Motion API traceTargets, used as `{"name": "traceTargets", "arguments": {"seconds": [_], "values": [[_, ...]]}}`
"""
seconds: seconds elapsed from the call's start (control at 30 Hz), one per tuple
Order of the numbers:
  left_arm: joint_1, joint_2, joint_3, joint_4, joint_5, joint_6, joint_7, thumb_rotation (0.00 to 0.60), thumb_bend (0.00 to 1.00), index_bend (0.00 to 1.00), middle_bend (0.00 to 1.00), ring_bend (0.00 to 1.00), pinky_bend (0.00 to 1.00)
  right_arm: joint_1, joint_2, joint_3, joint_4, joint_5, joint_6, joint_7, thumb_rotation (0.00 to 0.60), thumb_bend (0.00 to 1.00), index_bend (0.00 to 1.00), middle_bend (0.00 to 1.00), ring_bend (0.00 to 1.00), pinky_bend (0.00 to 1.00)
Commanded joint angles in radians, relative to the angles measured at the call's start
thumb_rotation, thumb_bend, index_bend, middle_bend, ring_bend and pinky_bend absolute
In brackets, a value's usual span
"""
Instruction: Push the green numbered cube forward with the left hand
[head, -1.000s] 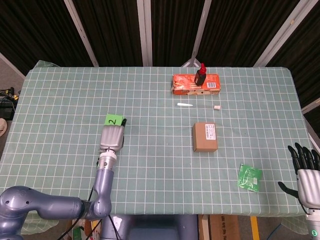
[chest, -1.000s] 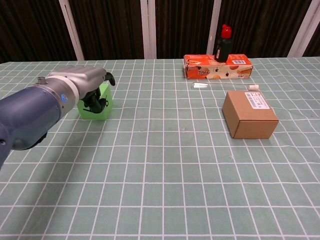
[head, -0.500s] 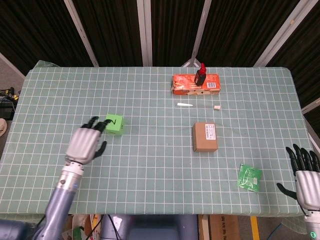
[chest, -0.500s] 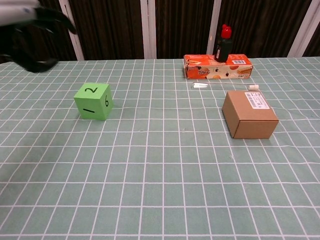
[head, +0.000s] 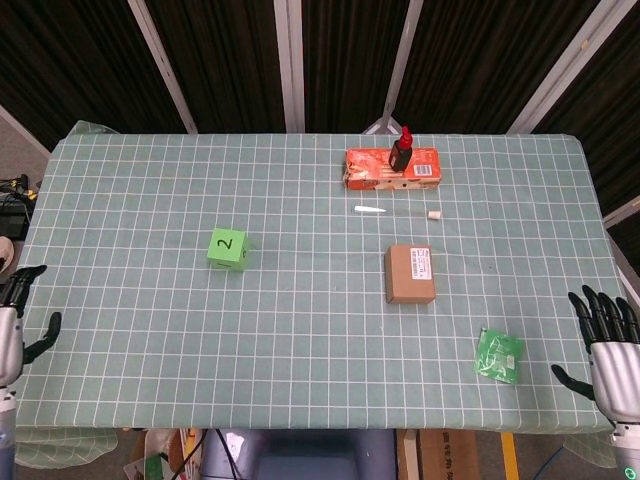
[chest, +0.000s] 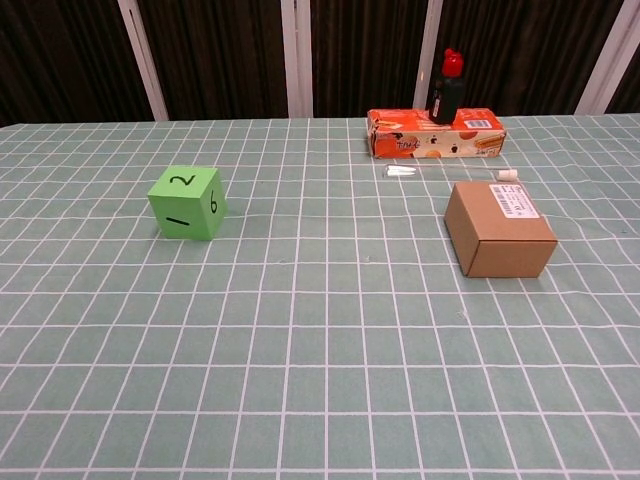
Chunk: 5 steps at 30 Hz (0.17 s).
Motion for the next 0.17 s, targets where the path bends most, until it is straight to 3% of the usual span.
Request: {"name": "traceTargets", "arguments": {"seconds": [0.03, 0.17], "values": [[0.076, -0.024, 0.020, 0.085, 0.081, 0.050, -0.088, 0.600, 0.46, 0.21, 0.20, 0.03, 0.24, 0.001, 0.001, -0.001, 0.012, -0.018, 0.009, 0.019, 0.600, 0.05, 0.07, 0.00, 0.00, 0.00], [0.106, -0.014, 0.002, 0.105, 0.095, 0.049, -0.122, 0.600, 0.46, 0.21, 0.20, 0.03, 0.24, 0.010, -0.003, -0.006, 0.017, -0.021, -0.009, 0.017, 0.600, 0.04, 0.07, 0.00, 0.00, 0.00]]}}
